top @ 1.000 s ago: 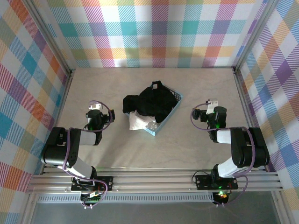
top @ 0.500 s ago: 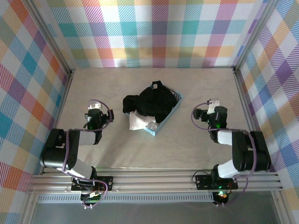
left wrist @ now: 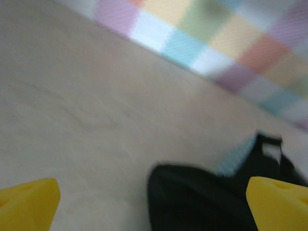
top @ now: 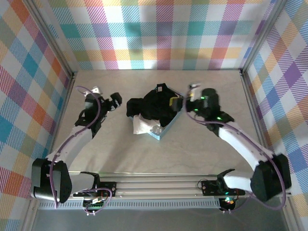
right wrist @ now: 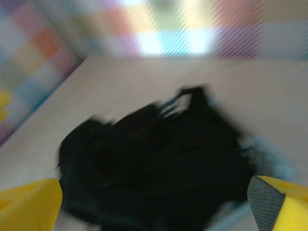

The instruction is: Fold the inside-out t-shirt

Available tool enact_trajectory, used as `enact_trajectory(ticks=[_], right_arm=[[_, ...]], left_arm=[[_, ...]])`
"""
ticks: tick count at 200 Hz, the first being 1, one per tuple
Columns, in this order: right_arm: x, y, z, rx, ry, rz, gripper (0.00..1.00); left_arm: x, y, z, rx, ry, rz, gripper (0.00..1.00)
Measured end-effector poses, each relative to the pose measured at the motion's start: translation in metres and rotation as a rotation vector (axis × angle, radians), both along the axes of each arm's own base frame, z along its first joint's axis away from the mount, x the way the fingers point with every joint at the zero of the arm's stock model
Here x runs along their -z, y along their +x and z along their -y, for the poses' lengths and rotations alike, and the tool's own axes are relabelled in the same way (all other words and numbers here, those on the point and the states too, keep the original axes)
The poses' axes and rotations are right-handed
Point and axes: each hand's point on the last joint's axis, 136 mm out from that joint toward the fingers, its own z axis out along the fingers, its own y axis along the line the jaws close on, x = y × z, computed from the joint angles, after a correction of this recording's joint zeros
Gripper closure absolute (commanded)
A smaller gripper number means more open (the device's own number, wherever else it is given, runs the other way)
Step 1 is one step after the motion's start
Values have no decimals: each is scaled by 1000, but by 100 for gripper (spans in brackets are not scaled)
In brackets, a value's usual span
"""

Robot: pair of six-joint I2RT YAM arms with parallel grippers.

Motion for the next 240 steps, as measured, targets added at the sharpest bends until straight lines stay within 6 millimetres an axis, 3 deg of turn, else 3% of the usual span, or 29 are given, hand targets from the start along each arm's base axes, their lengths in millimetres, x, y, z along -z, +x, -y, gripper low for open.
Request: enact_trajectory(ticks=[23, 52, 62, 88, 118, 145, 157, 184, 207, 223, 240], right_arm=[[39, -8, -41, -117, -64, -141, 0], [82, -5, -69, -178, -128, -287, 5], [93, -1, -76, -188, -136, -325, 15], [112, 18, -90, -184, -155, -381, 52], [102, 32, -91, -165, -180, -374, 100], [62, 39, -78, -137, -172, -296, 100], [30, 35, -68, -127, -155, -232, 100], [-78, 12, -53, -138, -41, -20, 100], [-180, -24, -54, -213, 90, 189, 100], [-232, -50, -55, -262, 158, 302, 100], [-267, -71, -47, -274, 183, 389, 100]], left_arm=[[14, -6, 28, 90, -8, -90, 1], [26, -15, 30, 103, -1, -153, 0], [29, -17, 30, 102, 0, -167, 0], [33, -20, 28, 98, 7, -191, 0], [40, -24, 26, 91, 18, -220, 0], [41, -28, 19, 65, 39, -235, 0], [38, -30, 15, 47, 50, -230, 0], [23, -33, 7, 13, 61, -188, 0], [11, -35, 3, -6, 58, -154, 0], [4, -35, 4, -2, 50, -138, 0], [-5, -34, 12, 33, 24, -123, 0]])
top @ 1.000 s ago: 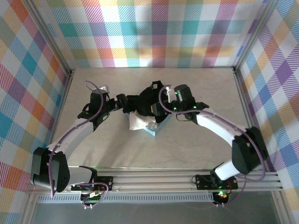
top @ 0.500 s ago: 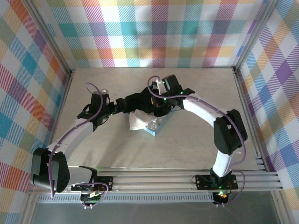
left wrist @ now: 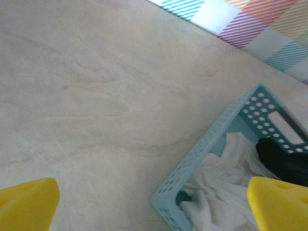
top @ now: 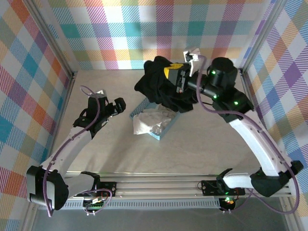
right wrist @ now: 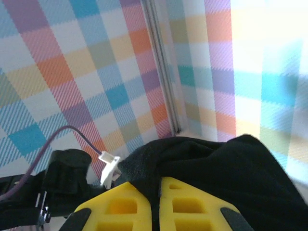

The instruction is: Fold the inside-out t-shirt

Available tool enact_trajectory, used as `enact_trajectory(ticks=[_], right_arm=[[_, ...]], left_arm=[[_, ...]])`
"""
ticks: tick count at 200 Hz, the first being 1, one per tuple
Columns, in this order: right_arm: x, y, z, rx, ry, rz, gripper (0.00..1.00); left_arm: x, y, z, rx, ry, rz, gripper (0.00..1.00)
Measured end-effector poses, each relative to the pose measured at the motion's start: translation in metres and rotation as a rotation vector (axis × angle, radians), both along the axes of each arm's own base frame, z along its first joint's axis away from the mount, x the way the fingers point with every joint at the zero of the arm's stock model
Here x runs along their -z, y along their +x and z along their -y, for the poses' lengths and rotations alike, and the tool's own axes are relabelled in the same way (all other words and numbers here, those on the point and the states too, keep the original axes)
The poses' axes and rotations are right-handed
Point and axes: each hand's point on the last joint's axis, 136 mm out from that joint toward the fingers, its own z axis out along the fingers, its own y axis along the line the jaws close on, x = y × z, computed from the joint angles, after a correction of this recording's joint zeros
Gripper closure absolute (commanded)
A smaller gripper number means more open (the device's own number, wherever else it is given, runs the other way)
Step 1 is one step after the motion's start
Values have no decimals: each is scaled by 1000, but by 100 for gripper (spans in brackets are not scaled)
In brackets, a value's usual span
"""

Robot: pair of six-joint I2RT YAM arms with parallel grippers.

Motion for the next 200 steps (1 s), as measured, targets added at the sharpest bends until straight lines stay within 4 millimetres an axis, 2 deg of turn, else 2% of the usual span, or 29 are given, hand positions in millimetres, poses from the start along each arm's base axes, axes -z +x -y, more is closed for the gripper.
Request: enact_trajectory(ticks=[20, 39, 65, 91, 111, 135, 154, 169, 200], right_arm=[[-29, -9, 24, 89, -6, 79, 100], [-48, -8, 47, 205, -45, 126, 100], [-53, 7, 74, 378, -150, 133, 100], [-30, 39, 118, 578, -292, 66, 100], [1, 64, 169, 725, -380, -49, 100], [30, 83, 229, 846, -406, -211, 100], [40, 97, 262, 895, -382, -308, 100], [44, 104, 280, 911, -354, -356, 100], [45, 96, 320, 958, -266, -425, 100]], left_arm=[[-8, -1, 16, 67, -37, 9, 1], [-14, -5, 37, 140, -45, 19, 1], [-16, -7, 67, 244, -18, 22, 2], [-11, -5, 87, 309, 15, 8, 3], [-3, -4, 100, 348, 37, -10, 3], [8, -5, 111, 379, 53, -34, 3], [12, -4, 116, 387, 61, -47, 3], [13, 0, 118, 389, 70, -56, 4], [5, 5, 123, 396, 85, -46, 4]])
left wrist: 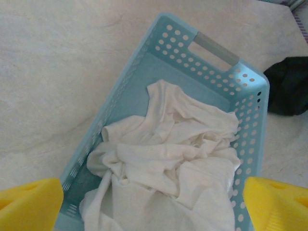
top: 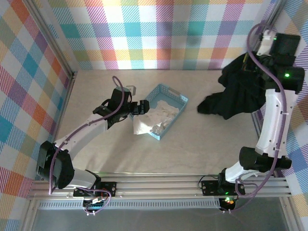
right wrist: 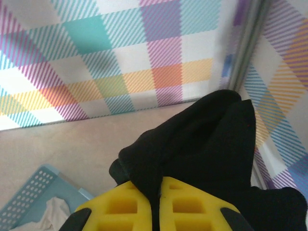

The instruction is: Fold the inside-out t-shirt

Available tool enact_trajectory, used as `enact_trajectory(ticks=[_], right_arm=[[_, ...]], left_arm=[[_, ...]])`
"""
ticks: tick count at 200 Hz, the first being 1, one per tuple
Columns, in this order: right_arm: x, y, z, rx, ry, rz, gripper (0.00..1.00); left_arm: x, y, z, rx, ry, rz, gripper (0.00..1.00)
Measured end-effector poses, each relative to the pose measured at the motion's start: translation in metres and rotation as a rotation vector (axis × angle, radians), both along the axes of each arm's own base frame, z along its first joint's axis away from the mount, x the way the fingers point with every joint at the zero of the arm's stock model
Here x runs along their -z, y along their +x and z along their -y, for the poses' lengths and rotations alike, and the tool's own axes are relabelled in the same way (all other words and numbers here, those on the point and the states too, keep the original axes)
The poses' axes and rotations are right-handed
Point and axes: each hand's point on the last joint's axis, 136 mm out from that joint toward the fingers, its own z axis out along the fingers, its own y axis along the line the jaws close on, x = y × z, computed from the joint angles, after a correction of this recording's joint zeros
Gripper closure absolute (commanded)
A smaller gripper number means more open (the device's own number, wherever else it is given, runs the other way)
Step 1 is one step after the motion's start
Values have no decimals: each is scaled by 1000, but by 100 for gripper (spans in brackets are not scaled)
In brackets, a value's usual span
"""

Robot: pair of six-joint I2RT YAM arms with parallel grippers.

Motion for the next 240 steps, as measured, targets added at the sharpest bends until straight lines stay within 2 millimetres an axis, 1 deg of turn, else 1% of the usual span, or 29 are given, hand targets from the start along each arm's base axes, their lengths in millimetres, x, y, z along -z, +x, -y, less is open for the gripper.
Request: enact_trajectory(ticks=[14, 21, 30, 44, 50, 61, 76, 83, 98, 117, 127, 137, 166, 179, 193, 196, 200, 205, 210, 222, 227, 240], right_arm=[[-4, -5, 13, 27, 37, 14, 100], [-4, -7, 17, 34, 57, 18, 100], [-2, -9, 14, 21, 86, 22, 100], [8, -14, -1, -22, 142, 20, 100], [16, -17, -8, -40, 162, 12, 100], [36, -24, -23, -72, 194, -15, 100], [72, -34, -45, -115, 226, -73, 100], [92, -39, -58, -143, 239, -115, 100], [128, -48, -84, -203, 249, -203, 100], [163, -54, -112, -272, 242, -293, 100], [175, -57, -123, -303, 237, -324, 100], [184, -60, -130, -321, 235, -346, 100], [201, -65, -145, -359, 229, -381, 100], [206, -69, -153, -386, 221, -397, 100], [212, -73, -158, -396, 208, -410, 100], [213, -74, -158, -396, 204, -411, 96], [217, -75, -158, -393, 200, -414, 89], [222, -76, -156, -384, 195, -421, 77], [227, -78, -154, -378, 189, -426, 68], [249, -81, -150, -356, 175, -472, 47], [259, -81, -148, -344, 170, -499, 37], [281, -78, -148, -328, 158, -565, 17]], left_arm=[[-2, 0, 2, 4, -1, 5, 4], [-2, -1, 3, 7, 1, 5, 4], [-1, -1, 3, 7, 8, 2, 4], [0, 2, 4, 8, 17, -2, 4], [0, 4, 5, 7, 21, -2, 4], [2, 6, 6, 11, 33, -6, 4], [6, 8, 10, 26, 55, -19, 4], [8, 9, 12, 36, 68, -27, 4], [13, 10, 18, 64, 98, -46, 3], [24, 8, 28, 105, 137, -73, 3], [32, 6, 33, 132, 163, -93, 2], [38, 4, 41, 163, 189, -107, 2], [52, -6, 65, 256, 264, -137, 2], [56, -10, 69, 282, 286, -149, 2], [59, -13, 68, 291, 307, -158, 2], [59, -13, 67, 292, 313, -159, 2], [60, -13, 66, 288, 319, -161, 2], [60, -12, 64, 280, 330, -160, 2], [61, -11, 61, 270, 341, -158, 2], [60, -7, 55, 239, 371, -144, 2], [60, -4, 51, 222, 383, -137, 2], [61, 4, 41, 182, 412, -130, 2]])
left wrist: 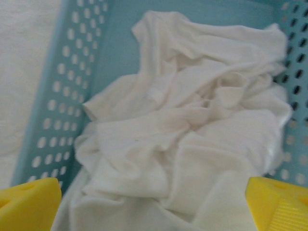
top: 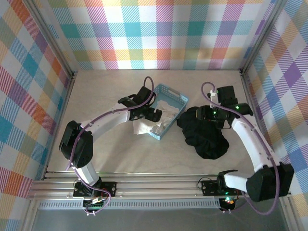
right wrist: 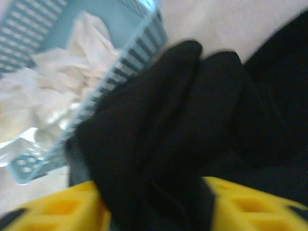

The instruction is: Fold the inside-out t-shirt

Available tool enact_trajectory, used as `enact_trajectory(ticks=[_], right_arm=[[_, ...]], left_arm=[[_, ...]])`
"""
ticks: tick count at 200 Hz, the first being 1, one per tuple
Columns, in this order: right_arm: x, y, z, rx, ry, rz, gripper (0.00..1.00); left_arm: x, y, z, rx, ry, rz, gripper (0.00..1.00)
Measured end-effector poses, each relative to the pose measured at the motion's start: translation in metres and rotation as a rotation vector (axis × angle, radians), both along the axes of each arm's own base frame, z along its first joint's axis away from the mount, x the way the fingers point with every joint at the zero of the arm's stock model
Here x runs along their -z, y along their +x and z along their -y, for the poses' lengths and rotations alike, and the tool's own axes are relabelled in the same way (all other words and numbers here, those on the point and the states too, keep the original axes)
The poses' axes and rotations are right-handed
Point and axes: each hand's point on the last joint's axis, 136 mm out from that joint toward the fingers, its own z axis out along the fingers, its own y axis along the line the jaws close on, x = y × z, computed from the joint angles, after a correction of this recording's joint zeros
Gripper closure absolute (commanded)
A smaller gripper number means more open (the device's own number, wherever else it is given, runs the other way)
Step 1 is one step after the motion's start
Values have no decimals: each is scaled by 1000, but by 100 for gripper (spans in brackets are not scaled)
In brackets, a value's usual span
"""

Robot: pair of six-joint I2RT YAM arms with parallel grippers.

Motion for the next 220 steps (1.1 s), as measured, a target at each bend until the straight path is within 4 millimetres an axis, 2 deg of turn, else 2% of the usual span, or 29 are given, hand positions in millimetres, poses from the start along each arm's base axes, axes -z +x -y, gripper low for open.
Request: enact_trajectory(ticks=[7, 18, 32, 44, 54, 75, 97, 104, 117, 136, 147, 161, 168, 175, 185, 197, 211, 220], right_arm=[[10, 3, -1, -2, -12, -23, 9], [17, 6, -8, -18, -18, -31, 4], [15, 8, -18, -46, -7, -5, 4], [8, 11, -26, -63, 10, 28, 4], [4, 14, -30, -70, 23, 53, 4], [1, 18, -33, -70, 41, 76, 3], [6, 15, -35, -75, 51, 69, 2], [7, 13, -35, -74, 53, 67, 2], [7, 11, -35, -73, 58, 68, 2], [2, 9, -37, -74, 73, 79, 2], [1, 9, -39, -78, 81, 83, 1], [1, 8, -41, -86, 85, 82, 1], [0, 8, -42, -90, 88, 82, 1], [0, 7, -43, -93, 88, 82, 1], [1, 7, -45, -95, 90, 82, 1], [3, 9, -46, -96, 90, 80, 1], [9, 13, -48, -97, 88, 66, 1], [14, 15, -50, -98, 87, 55, 1]], left_arm=[[1, 7, -5, -22, 17, 5, 2], [3, 23, -12, -56, 43, 15, 2], [10, 47, -19, -92, 77, 25, 3], [22, 64, -24, -111, 105, 20, 8], [37, 79, -27, -127, 135, 6, 13], [64, 111, -33, -154, 199, -4, 18], [83, 130, -62, -205, 274, -23, 20], [84, 134, -77, -234, 292, -31, 20], [81, 143, -120, -316, 327, -41, 20], [71, 161, -205, -490, 381, -31, 19], [58, 169, -262, -608, 421, -15, 17], [36, 175, -321, -738, 463, 25, 16], [26, 176, -342, -789, 476, 45, 15], [14, 176, -355, -822, 479, 68, 14], [3, 173, -356, -832, 465, 89, 13], [-7, 168, -329, -784, 401, 111, 12], [-15, 157, -268, -666, 287, 131, 12], [-18, 150, -217, -563, 205, 139, 11]])
